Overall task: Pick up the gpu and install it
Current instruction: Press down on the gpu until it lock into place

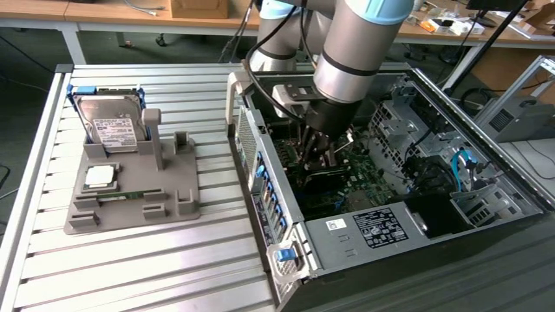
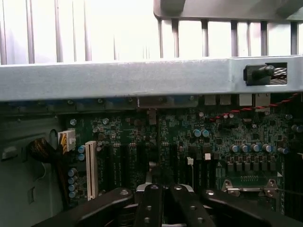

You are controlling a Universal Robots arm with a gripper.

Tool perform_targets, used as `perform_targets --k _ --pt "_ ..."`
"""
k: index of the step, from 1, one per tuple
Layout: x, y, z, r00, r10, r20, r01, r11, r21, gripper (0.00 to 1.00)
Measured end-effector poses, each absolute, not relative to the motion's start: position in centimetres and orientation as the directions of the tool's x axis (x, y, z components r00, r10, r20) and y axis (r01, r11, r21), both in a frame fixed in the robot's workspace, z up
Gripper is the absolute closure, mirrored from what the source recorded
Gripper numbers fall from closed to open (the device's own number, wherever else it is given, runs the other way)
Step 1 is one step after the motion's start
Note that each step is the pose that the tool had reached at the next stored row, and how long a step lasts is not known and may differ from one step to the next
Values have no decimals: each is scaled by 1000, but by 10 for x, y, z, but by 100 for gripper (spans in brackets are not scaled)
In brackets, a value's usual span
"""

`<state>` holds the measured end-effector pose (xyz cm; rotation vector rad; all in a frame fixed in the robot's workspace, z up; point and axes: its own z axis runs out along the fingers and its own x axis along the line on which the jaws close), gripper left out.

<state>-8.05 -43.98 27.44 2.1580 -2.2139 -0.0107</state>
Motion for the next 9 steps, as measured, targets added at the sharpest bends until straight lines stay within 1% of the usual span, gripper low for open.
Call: perform_targets --k 9 --pt "-81 -440 270 -25 -999 30 -999 26 39 89"
